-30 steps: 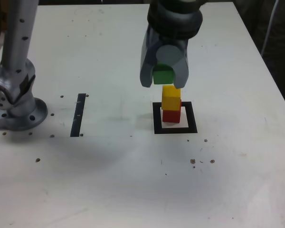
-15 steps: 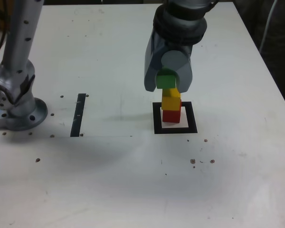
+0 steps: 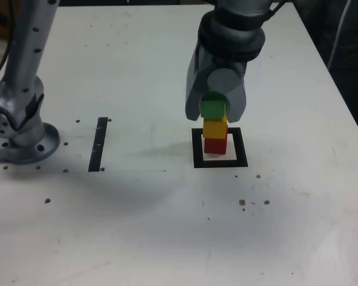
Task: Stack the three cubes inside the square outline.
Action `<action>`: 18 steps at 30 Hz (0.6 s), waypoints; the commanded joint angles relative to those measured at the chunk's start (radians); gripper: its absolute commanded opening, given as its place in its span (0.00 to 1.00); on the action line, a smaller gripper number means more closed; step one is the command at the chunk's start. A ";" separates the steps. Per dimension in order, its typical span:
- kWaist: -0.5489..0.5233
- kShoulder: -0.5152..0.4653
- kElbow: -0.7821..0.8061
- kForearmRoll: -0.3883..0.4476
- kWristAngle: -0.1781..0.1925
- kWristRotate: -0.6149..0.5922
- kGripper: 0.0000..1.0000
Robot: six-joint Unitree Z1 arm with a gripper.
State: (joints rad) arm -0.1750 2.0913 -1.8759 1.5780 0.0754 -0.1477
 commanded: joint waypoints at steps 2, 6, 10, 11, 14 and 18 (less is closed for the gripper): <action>0.002 0.009 -0.002 0.005 -0.003 0.003 0.03; 0.002 0.009 -0.002 0.005 -0.003 0.004 0.08; 0.002 0.011 -0.002 0.005 -0.003 0.005 0.20; 0.002 0.012 -0.002 0.005 -0.003 0.005 0.25; 0.002 0.017 -0.002 0.006 -0.003 0.008 0.42; 0.002 0.022 -0.003 0.006 -0.005 0.016 0.63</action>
State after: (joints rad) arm -0.1750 2.1060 -1.8759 1.5775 0.0734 -0.1365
